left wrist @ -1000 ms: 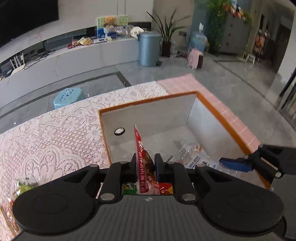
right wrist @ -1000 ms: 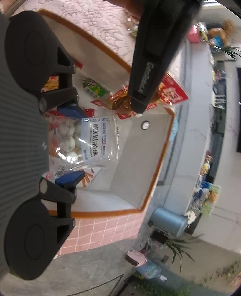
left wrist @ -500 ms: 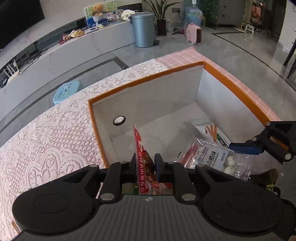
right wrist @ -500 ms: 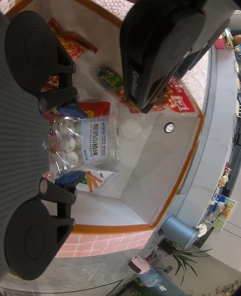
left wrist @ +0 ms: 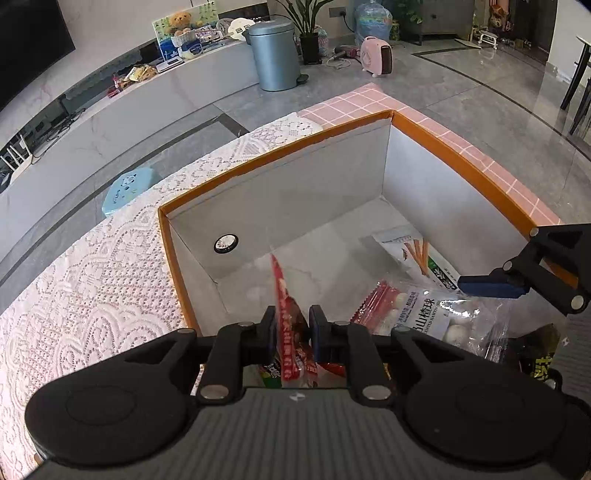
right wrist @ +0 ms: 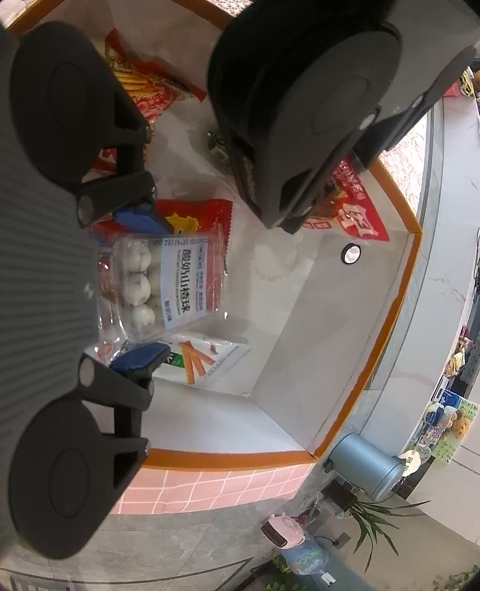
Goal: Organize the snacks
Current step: 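Carry the duck bag and hawthorn-ball pack into the box and open both tools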
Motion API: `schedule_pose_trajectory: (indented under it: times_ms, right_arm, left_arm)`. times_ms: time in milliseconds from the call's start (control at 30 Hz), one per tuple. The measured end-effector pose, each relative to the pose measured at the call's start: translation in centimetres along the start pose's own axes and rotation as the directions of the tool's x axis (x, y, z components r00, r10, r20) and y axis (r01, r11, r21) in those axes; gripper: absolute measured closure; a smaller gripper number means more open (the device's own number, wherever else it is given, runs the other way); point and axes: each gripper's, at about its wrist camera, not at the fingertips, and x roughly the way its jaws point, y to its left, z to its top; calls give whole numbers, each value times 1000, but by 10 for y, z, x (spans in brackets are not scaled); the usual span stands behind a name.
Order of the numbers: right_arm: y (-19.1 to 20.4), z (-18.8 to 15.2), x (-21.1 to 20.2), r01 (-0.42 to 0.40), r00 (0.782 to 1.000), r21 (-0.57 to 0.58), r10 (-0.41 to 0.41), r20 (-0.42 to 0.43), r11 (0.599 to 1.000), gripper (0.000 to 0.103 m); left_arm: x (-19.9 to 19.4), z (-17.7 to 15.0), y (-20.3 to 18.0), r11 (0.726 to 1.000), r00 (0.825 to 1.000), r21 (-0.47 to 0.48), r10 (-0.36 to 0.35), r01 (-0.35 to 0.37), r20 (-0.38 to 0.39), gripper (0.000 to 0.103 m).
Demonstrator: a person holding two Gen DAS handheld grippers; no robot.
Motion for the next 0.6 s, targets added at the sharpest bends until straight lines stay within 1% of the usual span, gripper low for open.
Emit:
schedule_pose_trajectory:
  times_ms: [33,67,133,167,200,233,267,333,433,533,600]
  right_arm:
    - [0,0,-1,2,1000,-2,-2,2,1000,43]
    - [1,0,-2,5,1000,-5,-5,4,1000,42]
    - [1,0,-3,5,1000,-1,-5,5,1000,39]
    - [2,0,-4,9,1000,2,-9,7,1000,38]
    - [2,1,-6,17,1000,6,-17,9,1000,36]
    - [2,1,-7,22,1000,12,-22,12,1000,34]
    - [2,0,-9,23,1000,21,-23,15,1000,30]
    - [0,1,-18,16,999,48,-18,35,999,29]
    - [-3,-1,-33,34,997,85,-40,69,996,23]
    - [-3,-4,-51,65,989,138,-82,123,988,20]
    - [-3,-6,-64,74,981,186,-105,165,980,17]
  left_arm:
    - [-1,0,0,1000,1000,0,-2,2,2,77]
    - [-3,-1,0,1000,1000,1,-5,5,6,75]
    - [-6,-2,1,1000,1000,3,-12,12,15,62]
    - [-8,-2,1,1000,1000,3,-18,17,19,58]
    - [-11,-2,2,1000,999,1,-23,23,24,51]
    - [-14,-2,2,1000,999,-1,-27,27,27,48]
    - [-17,-2,3,1000,999,-5,-30,31,28,48]
    - [-27,-3,5,999,999,-21,-34,35,36,48]
    - [-45,-6,10,997,995,-50,-54,58,78,44]
    - [-67,-12,16,993,989,-92,-55,68,140,43]
    - [-85,-19,22,988,977,-134,-50,79,208,41]
